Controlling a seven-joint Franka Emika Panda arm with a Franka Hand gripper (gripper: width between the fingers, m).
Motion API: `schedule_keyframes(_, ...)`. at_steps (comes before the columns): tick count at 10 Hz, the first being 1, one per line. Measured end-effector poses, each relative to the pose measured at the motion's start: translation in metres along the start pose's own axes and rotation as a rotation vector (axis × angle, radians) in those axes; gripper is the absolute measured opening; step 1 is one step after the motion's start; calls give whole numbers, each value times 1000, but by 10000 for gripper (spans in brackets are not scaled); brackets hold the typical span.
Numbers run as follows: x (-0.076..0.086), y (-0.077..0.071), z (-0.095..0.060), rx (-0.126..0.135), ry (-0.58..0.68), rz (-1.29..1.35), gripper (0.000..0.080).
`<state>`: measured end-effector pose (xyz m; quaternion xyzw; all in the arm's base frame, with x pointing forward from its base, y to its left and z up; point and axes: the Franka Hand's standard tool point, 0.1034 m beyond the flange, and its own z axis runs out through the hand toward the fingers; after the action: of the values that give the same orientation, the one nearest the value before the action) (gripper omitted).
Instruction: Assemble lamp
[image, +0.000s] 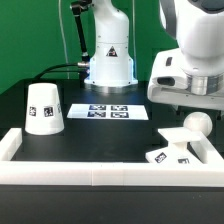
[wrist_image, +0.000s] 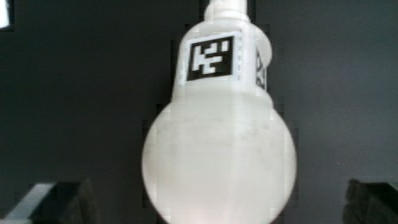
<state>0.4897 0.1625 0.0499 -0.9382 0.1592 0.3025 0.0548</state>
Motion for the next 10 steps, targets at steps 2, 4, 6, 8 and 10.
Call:
schedule_keyframes(2, 0, 0, 9, -2, 10, 0, 699)
schedule_keyframes(4, -2, -2, 20, -9, 16, -5, 699)
schedule_keyframes(6, -4, -3, 28, -16, 18, -8, 699)
schedule_keyframes(8, -4, -3, 35, -20, 21, -10, 699)
schedule_keyframes(10, -4, -2, 41, -22, 23, -9, 699)
